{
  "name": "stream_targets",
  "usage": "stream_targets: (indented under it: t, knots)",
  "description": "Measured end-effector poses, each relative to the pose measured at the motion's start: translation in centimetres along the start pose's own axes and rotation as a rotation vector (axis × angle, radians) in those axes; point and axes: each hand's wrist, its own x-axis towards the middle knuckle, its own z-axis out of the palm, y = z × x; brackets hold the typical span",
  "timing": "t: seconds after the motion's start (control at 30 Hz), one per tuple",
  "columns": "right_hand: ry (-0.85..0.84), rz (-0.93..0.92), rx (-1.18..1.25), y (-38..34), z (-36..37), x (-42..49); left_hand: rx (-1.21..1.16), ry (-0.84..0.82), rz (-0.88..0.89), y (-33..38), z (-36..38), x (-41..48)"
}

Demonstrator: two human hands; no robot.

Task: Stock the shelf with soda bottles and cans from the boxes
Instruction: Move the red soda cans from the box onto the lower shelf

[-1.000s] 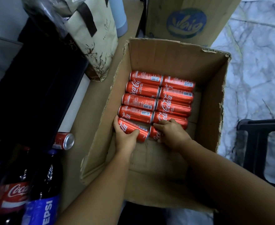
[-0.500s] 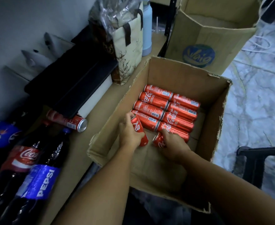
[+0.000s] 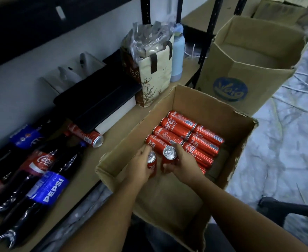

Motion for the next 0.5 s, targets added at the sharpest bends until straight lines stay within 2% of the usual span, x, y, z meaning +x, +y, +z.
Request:
stream_targets:
  t: [0.23, 0.5]
  knots:
    - [-0.172, 0.051, 0.022, 0.8, 0.0, 1.5, 0.045, -0.05, -0.089, -0.5, -0.4, 0.4]
    - [-0.219, 0.101, 0.086, 2.1, -0.6, 1.9, 0.06, -0.086, -0.153, -0.3, -0.4, -0.1]
